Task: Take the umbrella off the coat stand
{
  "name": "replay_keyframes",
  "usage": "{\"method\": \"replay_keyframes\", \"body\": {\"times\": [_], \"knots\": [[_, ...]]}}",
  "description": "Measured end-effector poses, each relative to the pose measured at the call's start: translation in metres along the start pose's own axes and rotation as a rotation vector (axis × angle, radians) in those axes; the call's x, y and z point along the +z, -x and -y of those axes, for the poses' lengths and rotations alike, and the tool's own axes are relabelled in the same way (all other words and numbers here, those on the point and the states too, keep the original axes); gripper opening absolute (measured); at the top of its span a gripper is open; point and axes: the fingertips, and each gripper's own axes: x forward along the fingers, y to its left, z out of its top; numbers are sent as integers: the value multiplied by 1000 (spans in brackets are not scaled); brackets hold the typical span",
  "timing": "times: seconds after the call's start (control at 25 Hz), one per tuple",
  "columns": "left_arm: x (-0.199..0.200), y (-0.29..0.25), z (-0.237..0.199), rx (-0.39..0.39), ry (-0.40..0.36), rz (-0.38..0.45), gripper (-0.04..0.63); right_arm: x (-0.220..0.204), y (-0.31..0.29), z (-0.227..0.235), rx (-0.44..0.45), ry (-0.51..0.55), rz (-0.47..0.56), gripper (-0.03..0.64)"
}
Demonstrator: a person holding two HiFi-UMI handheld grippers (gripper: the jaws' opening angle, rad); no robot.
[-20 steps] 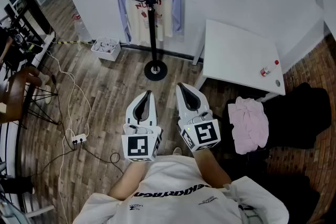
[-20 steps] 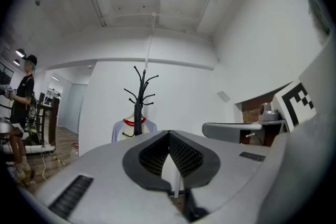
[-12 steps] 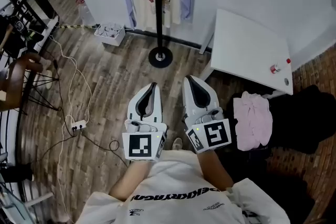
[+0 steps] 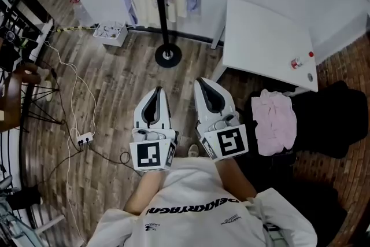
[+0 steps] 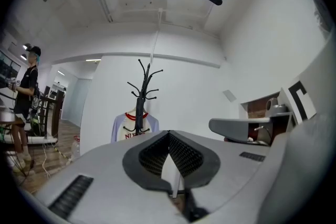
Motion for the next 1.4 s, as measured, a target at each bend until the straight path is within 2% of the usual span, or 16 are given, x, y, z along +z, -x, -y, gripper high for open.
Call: {"method": "replay_keyframes", "body": {"times": [0.36, 0.56, 0.84, 1.4], "knots": [[17, -29, 32, 50, -31, 47, -3, 4, -2, 42, 38, 5, 19, -2], [8, -51, 23, 59, -33, 38, -3, -4, -25, 54, 45, -5, 13, -2], [-9, -132, -27, 44, -26, 19, -3, -23, -111, 77, 24, 21, 9, -2], [37, -314, -161, -57, -37, 13, -3, -3, -324, 108, -83, 32, 8, -2]]}}
